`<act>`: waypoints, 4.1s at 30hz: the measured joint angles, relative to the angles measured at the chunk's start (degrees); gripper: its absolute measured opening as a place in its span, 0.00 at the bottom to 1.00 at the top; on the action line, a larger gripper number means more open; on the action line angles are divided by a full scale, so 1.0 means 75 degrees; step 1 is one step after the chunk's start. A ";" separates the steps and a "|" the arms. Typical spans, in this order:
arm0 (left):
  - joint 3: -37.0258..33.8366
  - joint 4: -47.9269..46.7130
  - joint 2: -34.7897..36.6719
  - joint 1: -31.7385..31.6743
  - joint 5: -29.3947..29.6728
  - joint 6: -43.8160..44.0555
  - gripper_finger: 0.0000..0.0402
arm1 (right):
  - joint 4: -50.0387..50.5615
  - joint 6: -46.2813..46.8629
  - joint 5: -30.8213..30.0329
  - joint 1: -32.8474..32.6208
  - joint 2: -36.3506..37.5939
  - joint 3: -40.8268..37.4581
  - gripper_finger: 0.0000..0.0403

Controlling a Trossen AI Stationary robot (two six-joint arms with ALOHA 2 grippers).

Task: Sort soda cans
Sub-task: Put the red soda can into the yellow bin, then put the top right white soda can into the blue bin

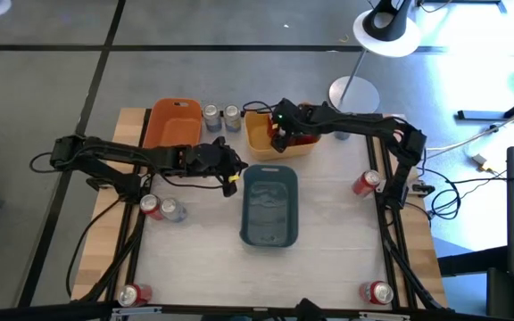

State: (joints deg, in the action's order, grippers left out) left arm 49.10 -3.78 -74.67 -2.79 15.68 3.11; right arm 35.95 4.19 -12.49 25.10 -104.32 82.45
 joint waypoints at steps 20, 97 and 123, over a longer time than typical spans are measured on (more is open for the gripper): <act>0.0000 -0.0078 0.0000 0.0000 0.0000 -0.0012 0.01 | 0.4191 -0.0216 -0.1399 0.0833 0.1927 0.1155 0.90; 0.0000 -0.0215 -0.0001 0.0000 0.0000 -0.0217 0.01 | 0.2417 -0.0216 0.1093 0.4199 0.1765 -0.2220 0.79; 0.0000 -0.0209 0.0000 0.0000 0.0000 -0.0219 0.01 | 0.2570 -0.0050 0.1006 0.4033 0.1865 -0.2182 0.70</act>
State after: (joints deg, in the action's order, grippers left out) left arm 49.10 -5.34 -74.67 -2.79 15.68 1.48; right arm 55.23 3.81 -4.95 55.35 -90.33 66.08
